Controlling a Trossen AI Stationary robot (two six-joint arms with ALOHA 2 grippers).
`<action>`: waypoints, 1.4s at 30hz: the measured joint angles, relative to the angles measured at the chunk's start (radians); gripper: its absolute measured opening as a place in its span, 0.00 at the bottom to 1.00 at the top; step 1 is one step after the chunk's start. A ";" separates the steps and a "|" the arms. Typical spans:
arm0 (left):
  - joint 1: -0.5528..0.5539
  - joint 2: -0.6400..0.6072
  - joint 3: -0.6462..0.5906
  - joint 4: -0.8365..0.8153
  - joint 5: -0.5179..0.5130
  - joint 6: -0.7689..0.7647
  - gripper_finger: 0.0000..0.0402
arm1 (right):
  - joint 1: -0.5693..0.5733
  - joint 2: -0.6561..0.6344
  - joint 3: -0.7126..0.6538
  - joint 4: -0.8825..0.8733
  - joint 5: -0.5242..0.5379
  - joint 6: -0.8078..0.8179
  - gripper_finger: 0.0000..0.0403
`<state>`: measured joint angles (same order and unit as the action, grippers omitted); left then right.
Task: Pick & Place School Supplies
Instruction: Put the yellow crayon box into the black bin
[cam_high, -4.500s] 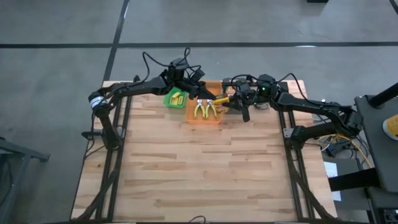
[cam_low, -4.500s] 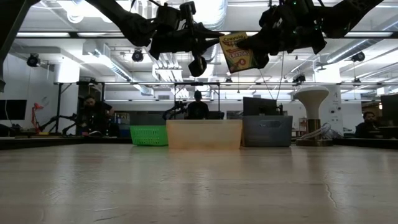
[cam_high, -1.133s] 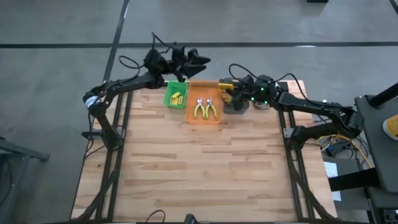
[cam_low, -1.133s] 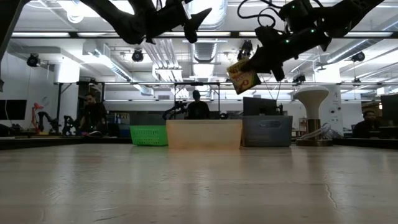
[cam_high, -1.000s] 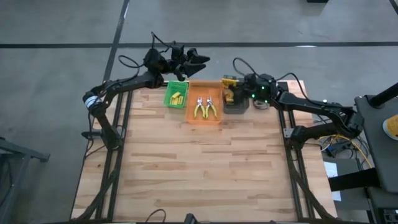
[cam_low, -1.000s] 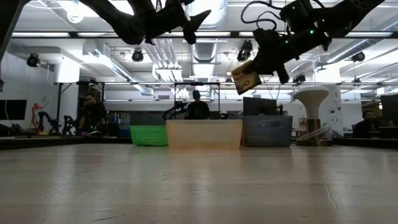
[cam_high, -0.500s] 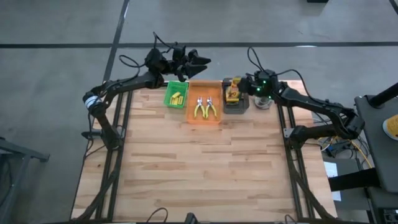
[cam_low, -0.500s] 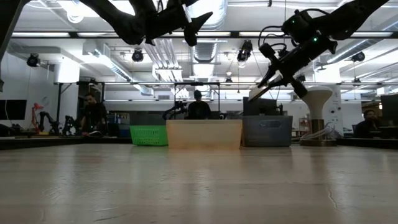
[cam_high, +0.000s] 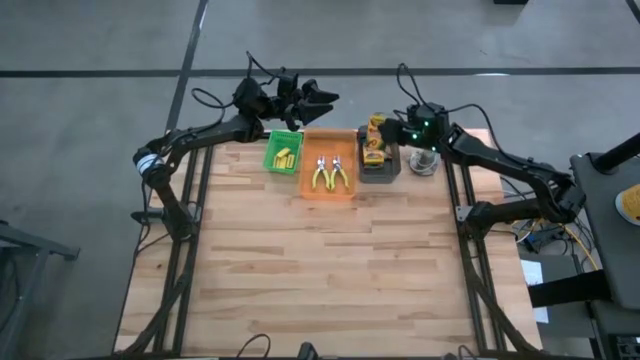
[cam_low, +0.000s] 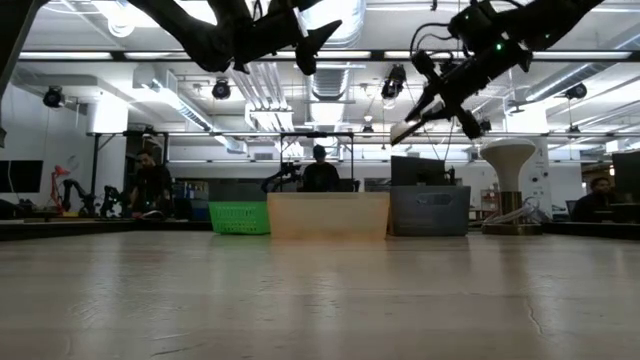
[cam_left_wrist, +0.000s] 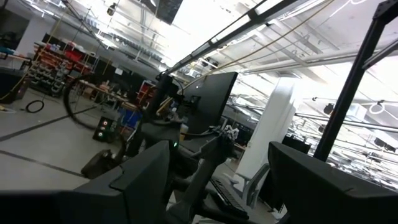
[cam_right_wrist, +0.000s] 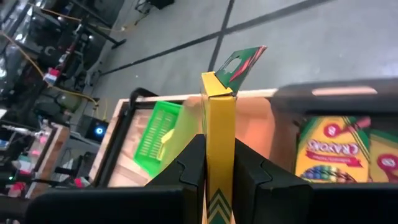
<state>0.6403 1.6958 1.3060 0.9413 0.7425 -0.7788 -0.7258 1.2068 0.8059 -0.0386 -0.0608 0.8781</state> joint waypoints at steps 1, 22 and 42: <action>0.000 0.000 0.000 0.000 0.000 0.000 0.70 | 0.000 0.000 0.019 -0.018 0.000 -0.009 0.10; 0.000 0.000 -0.001 0.000 0.000 -0.009 0.70 | -0.044 0.395 0.762 -0.939 0.002 -0.424 0.10; 0.001 0.000 -0.001 0.000 0.000 -0.003 0.70 | -0.075 0.742 0.909 -1.024 -0.071 -0.497 0.10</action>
<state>0.6411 1.6962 1.3048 0.9413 0.7422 -0.7823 -0.8004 1.9488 1.7145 -1.0626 -0.1317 0.3809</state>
